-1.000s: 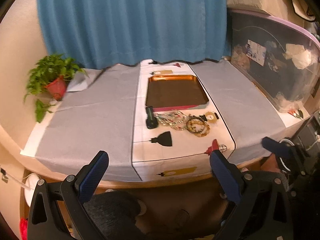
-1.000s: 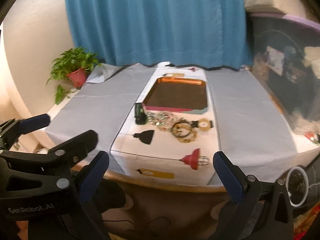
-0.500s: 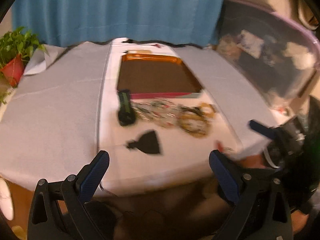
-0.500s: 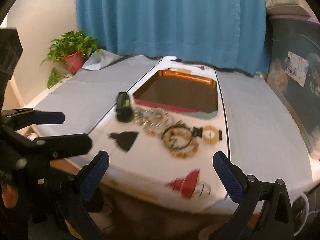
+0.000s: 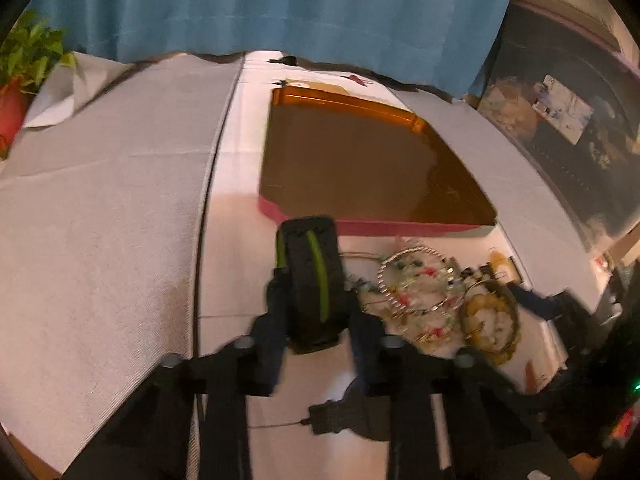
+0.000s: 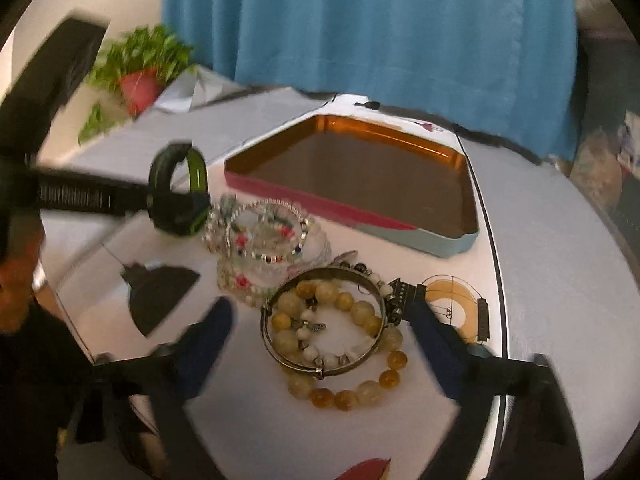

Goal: Organize jewelry
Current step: 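Grasp the black-and-green watch with the left tool while the right tool grasps the silver bangle, then lift and carry the watch and bangle over the tray with both tools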

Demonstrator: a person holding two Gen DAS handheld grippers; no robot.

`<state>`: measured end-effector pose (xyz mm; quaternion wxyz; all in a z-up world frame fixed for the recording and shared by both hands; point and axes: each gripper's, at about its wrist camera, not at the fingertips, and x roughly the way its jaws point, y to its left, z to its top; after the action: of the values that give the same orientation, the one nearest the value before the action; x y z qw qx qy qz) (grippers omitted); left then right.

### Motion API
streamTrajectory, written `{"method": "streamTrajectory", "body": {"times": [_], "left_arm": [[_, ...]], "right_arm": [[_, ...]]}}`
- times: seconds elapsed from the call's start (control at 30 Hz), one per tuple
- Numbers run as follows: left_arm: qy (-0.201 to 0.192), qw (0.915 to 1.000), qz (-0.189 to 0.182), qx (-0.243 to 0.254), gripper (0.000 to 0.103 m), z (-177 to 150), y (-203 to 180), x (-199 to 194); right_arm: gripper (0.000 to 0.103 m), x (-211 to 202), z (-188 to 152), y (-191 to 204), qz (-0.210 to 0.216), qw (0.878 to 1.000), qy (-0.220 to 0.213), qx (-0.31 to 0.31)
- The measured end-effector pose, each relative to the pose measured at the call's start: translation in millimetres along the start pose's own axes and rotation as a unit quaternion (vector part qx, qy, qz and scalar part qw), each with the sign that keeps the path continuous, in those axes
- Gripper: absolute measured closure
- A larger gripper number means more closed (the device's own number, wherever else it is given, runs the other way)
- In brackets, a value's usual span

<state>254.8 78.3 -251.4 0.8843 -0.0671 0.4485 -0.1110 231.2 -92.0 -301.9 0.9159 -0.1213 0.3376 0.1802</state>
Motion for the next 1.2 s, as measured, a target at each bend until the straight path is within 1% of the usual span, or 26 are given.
{"method": "streamTrajectory", "body": {"times": [0.1, 0.17, 0.2, 0.23, 0.33, 0.4, 0.47, 0.57, 0.67, 0.7, 0.77, 0.87, 1.0, 1.03, 1.13, 1.2], "left_arm": [[-0.003, 0.9999, -0.015, -0.006, 0.083, 2, 1, -3], [-0.01, 0.9997, -0.02, -0.001, 0.083, 2, 2, -9], [-0.014, 0.9997, -0.021, 0.001, 0.083, 0, 2, -13], [-0.016, 0.9996, -0.022, 0.002, 0.083, -1, 2, -16], [-0.019, 0.9995, -0.026, 0.001, 0.083, -12, 5, -27], [-0.017, 0.9994, -0.029, -0.008, 0.083, -21, 9, -33], [-0.012, 0.9994, -0.03, -0.01, 0.083, -31, 11, -37], [0.006, 0.9995, -0.03, -0.003, 0.083, -42, 9, -33], [0.004, 0.9995, -0.03, 0.0, 0.083, -44, 7, -35], [0.002, 0.9994, -0.033, -0.004, 0.083, -43, 8, -34], [-0.001, 0.9991, -0.038, -0.02, 0.083, -41, 12, -32], [0.002, 0.9981, -0.048, -0.04, 0.083, -35, 14, -29], [-0.001, 0.9984, -0.029, -0.049, 0.084, -30, 11, -25], [-0.001, 0.9981, -0.03, -0.054, 0.084, -30, 10, -25], [0.007, 0.9952, -0.057, -0.079, 0.084, -32, 5, -25], [-0.001, 0.9964, -0.049, -0.07, 0.084, -34, -6, -33]], "right_arm": [[0.023, 5, -1, -3, 0.001, 1.0, 0.003, 0.009], [0.032, 5, 1, -6, -0.002, 1.0, 0.003, 0.01], [0.041, 3, 1, -7, -0.001, 1.0, 0.001, 0.013], [0.04, 0, 1, -9, -0.001, 1.0, -0.001, 0.018], [0.04, -9, -2, -15, 0.015, 0.999, -0.007, 0.041], [0.04, -17, -5, -15, 0.012, 0.999, -0.013, 0.043], [0.04, -31, -9, -16, 0.01, 0.998, -0.024, 0.051], [0.04, -46, -18, -21, 0.005, 0.997, -0.031, 0.072], [0.04, -45, -26, -27, 0.014, 0.996, -0.011, 0.087], [0.04, -41, -28, -28, 0.011, 0.996, -0.002, 0.087], [0.04, -37, -31, -30, 0.01, 0.996, 0.005, 0.085], [0.04, -33, -30, -33, 0.011, 0.996, 0.007, 0.087], [0.04, -32, -29, -37, 0.001, 0.995, 0.009, 0.096], [0.041, -32, -29, -38, 0.0, 0.995, 0.008, 0.098], [0.041, -41, -30, -44, 0.011, 0.993, 0.0, 0.116], [0.041, -48, -31, -44, 0.016, 0.993, -0.006, 0.117]]}}
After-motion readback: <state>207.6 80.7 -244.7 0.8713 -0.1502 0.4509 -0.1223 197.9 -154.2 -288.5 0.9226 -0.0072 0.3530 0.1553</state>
